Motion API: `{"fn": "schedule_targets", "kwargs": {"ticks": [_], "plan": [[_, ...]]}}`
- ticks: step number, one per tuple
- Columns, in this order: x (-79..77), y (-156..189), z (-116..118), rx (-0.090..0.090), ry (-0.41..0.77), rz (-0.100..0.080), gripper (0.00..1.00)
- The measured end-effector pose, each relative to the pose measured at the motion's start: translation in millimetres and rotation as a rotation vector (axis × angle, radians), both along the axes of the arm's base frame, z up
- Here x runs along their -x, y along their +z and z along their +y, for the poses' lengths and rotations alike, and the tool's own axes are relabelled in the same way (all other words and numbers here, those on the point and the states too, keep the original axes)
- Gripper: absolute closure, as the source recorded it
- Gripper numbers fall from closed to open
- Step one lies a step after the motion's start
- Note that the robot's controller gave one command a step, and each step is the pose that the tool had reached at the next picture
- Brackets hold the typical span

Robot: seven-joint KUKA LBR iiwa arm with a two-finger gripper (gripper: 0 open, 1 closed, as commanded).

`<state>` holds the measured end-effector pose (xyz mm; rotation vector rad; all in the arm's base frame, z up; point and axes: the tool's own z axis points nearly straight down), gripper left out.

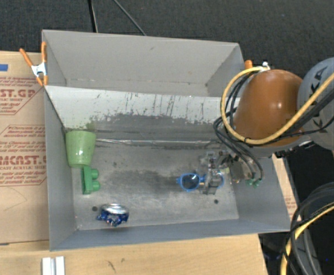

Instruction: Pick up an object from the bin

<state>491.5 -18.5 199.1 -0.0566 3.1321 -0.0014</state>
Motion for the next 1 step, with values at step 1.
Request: {"fn": "schedule_targets", "kwargs": {"ticks": [1], "plan": [[-19.9,73.6,-61.5,0.004,0.357,0.002,1.0]]}}
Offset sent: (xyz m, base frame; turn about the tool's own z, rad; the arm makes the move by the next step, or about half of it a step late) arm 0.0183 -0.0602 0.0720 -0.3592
